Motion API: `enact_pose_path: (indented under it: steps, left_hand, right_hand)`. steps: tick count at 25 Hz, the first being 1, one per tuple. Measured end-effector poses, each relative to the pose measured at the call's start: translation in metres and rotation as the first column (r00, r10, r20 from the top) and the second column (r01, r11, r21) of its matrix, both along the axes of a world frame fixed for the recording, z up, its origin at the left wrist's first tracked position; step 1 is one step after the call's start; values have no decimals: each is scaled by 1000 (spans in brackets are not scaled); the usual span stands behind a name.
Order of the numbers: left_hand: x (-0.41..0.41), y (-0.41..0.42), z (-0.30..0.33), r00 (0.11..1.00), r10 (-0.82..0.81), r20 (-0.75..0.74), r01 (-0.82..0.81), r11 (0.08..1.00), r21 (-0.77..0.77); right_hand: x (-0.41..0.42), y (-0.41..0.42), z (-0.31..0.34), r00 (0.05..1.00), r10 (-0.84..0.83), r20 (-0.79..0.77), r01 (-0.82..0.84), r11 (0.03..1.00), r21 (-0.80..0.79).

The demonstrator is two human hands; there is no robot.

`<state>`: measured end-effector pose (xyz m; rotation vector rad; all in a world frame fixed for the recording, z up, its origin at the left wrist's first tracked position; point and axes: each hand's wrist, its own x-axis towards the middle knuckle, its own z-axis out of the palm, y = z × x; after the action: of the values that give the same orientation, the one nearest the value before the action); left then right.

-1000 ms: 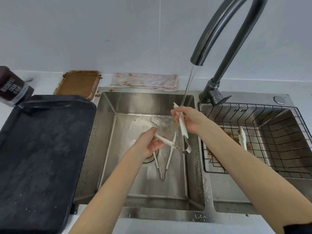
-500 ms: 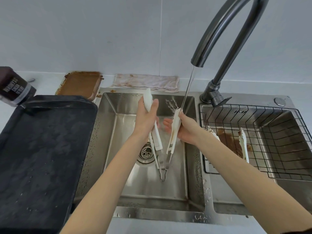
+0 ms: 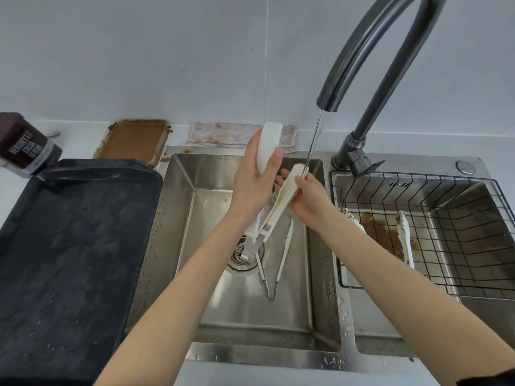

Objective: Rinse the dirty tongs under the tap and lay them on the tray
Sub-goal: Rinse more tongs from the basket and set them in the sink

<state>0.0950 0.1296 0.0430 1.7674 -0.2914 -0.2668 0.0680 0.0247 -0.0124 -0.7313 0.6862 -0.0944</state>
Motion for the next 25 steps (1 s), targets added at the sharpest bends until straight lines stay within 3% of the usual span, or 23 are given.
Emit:
enact_pose_path:
  steps: [4, 10, 14, 18, 21, 25]
  left_hand:
    - [2, 1, -4, 998, -60, -6, 59, 997, -48]
    - [-3, 6, -10, 992, -81, -92, 63, 982, -178]
    - [-5, 11, -10, 991, -85, -103, 64, 979, -193]
    - [-5, 14, -12, 988, -58, -145, 25, 975, -219]
    - [-3, 12, -14, 979, 15, -204, -55, 979, -195]
    - [1, 10, -22, 940, 98, -327, -162, 971, -177]
  right_hand:
    - [5, -11, 10, 989, -113, 93, 115, 993, -18]
    - [-1, -16, 9, 987, -57, 148, 86, 976, -201]
    - [-2, -11, 6, 990, -88, 112, 114, 962, -249]
    - [-3, 7, 2, 998, -69, 1, 62, 903, -426]
    - [-1, 20, 6, 998, -14, -69, -12, 930, -367]
    - [-6, 13, 10, 1000, -2, -24, 1, 998, -57]
